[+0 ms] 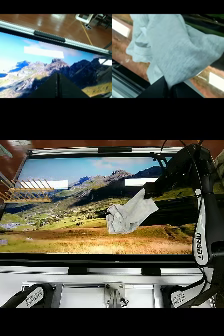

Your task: Fold the shirts.

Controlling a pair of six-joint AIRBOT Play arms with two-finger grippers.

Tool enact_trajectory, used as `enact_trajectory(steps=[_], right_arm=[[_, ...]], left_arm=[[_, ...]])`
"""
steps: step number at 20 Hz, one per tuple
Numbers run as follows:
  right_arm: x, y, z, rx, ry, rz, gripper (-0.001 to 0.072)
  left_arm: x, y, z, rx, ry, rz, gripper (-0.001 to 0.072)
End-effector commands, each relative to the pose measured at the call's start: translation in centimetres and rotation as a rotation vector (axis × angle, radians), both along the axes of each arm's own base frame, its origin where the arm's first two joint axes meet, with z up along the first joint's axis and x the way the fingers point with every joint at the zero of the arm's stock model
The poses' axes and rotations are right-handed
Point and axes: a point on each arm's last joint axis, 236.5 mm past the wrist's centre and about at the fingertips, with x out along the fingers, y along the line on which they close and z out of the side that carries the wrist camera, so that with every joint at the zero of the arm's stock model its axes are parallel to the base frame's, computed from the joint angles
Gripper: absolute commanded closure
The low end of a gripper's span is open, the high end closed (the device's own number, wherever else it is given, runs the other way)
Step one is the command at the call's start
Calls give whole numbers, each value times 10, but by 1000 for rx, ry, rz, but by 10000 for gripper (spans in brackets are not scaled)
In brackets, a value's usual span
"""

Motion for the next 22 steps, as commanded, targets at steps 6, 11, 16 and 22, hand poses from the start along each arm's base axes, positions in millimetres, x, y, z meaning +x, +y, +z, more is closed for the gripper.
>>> enact_trajectory(steps=[6,11,16,22], right_arm=[[-13,127,5,10,-238,322,639],[-65,194,47,354,-152,439,639],[-21,135,19,150,-229,390,639],[98,-31,3,-223,-510,211,640]], left_arm=[[-1,-1,-2,-2,9,-6,674],[0,-1,-3,-2,11,-6,674],[-1,-2,-5,0,20,-13,674],[-1,-3,-5,0,20,-14,674]])
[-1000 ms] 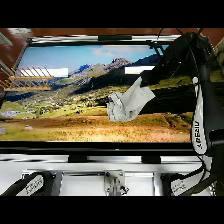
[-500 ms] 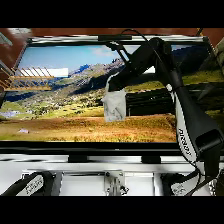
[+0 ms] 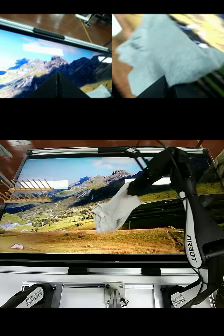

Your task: Fold the shirts.

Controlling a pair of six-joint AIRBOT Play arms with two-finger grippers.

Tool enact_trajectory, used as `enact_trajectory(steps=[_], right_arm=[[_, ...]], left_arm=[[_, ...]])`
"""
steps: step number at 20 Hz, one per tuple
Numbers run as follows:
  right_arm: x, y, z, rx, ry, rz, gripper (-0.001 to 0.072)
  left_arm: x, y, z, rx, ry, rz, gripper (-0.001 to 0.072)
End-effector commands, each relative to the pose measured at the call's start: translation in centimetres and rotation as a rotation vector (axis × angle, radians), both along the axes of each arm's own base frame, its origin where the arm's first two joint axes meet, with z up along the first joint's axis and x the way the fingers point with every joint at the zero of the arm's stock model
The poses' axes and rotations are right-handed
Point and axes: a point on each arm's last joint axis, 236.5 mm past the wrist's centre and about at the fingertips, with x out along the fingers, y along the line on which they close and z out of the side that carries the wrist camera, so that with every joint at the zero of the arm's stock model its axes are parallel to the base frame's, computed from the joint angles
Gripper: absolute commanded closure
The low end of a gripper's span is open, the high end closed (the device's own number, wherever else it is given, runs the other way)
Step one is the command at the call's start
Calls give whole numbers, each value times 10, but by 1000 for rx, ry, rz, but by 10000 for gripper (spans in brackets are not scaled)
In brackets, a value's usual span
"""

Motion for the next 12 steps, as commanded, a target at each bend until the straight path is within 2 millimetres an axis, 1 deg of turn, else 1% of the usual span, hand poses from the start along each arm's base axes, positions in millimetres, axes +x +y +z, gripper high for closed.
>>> enact_trajectory(steps=[1,3,5,6,7,8,10,12], right_arm=[[77,-105,1,-173,-245,-168,640],[114,-146,9,-162,-361,-292,640],[147,-185,24,-81,-462,-489,640],[160,-206,29,-26,-492,-597,640],[169,-230,29,28,-505,-705,640],[175,-256,26,80,-500,-812,640],[179,-304,15,222,-455,-1027,639],[173,-350,2,285,-413,-1167,639]], left_arm=[[0,0,0,0,1,-1,674],[0,0,0,0,1,-1,674],[0,0,0,0,1,-1,674],[0,0,0,0,1,-1,674],[0,0,0,0,1,-1,674],[0,0,0,0,2,-1,674],[-1,-2,-2,2,10,-8,674],[-3,-4,-6,4,26,-22,674]])
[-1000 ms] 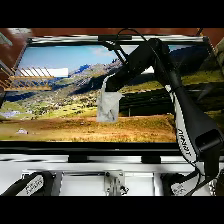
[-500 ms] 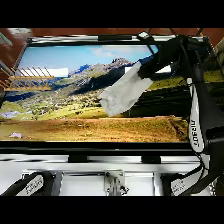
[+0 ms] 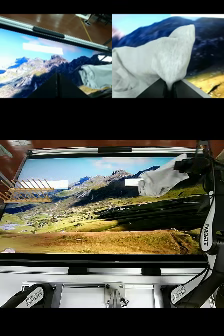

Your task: Fold the shirts.

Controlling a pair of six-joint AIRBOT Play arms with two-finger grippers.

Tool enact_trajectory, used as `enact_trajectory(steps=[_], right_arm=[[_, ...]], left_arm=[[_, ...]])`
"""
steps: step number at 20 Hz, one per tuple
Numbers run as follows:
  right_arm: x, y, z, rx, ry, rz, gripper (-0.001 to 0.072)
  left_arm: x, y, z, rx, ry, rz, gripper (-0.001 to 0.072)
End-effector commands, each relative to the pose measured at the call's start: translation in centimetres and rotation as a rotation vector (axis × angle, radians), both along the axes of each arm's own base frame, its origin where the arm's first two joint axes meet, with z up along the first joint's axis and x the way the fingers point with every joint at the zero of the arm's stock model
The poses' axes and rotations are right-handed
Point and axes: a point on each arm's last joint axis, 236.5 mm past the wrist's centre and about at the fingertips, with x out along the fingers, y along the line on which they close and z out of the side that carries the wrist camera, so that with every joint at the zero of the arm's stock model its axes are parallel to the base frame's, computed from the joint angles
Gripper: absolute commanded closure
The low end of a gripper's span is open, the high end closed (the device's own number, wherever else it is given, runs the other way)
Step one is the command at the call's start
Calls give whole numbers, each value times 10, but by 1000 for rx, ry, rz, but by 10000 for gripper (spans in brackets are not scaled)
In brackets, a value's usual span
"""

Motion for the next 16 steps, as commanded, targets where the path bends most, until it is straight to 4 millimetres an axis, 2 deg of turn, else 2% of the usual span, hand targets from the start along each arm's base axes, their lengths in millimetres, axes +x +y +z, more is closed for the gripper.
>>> enact_trajectory(steps=[1,3,6,9,12,14,16], right_arm=[[0,-90,-6,200,-71,-273,639],[-12,-125,-8,208,-68,-336,639],[-35,-162,-21,288,-17,-448,639],[-65,-197,-36,381,50,-636,639],[-85,-202,-49,462,114,-784,640],[-99,-196,-57,561,165,-890,639],[-115,-190,-57,567,216,-956,639]], left_arm=[[-3,-5,-6,5,25,-23,674],[-4,-9,-8,7,34,-36,674],[-3,-17,-12,5,42,-56,674],[-3,-21,-14,3,47,-68,674],[-3,-21,-14,6,46,-68,674],[-3,-21,-14,6,46,-68,674],[-4,-22,-14,6,47,-71,674]])
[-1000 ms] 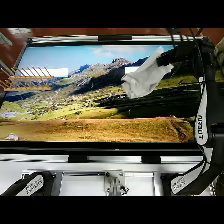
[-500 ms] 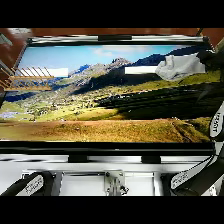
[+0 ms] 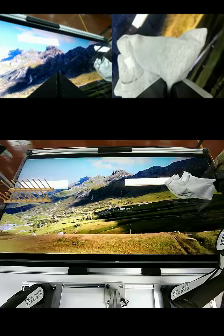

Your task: Fold the shirts.

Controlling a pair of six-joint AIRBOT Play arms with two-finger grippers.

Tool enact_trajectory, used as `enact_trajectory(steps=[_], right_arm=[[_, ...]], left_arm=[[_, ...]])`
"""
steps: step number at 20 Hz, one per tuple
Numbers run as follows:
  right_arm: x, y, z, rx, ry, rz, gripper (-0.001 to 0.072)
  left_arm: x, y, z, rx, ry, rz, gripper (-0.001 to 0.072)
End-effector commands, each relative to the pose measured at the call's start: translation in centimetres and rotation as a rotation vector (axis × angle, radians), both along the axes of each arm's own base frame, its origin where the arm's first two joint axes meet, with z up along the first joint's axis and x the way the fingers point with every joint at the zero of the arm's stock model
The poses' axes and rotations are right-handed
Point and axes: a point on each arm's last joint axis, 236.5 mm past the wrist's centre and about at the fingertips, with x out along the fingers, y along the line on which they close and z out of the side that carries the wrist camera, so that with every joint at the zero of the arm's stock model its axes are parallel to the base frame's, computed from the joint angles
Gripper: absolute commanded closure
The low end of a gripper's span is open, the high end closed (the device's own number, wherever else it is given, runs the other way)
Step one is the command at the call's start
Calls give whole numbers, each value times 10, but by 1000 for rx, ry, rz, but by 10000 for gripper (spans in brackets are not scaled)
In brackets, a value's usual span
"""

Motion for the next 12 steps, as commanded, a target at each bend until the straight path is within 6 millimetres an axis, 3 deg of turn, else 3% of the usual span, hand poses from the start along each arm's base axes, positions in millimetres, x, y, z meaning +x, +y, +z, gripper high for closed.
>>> enact_trajectory(steps=[1,4,9,12], right_arm=[[-38,2,-12,88,133,-174,639],[-64,24,-29,101,294,-186,637],[-76,69,-44,143,427,-144,636],[-91,81,-54,153,522,-100,630]], left_arm=[[-1,-3,-1,3,5,-9,674],[-1,-4,-2,3,6,-13,674],[-2,-6,-1,4,4,-19,674],[-2,-6,-1,4,4,-18,674]])
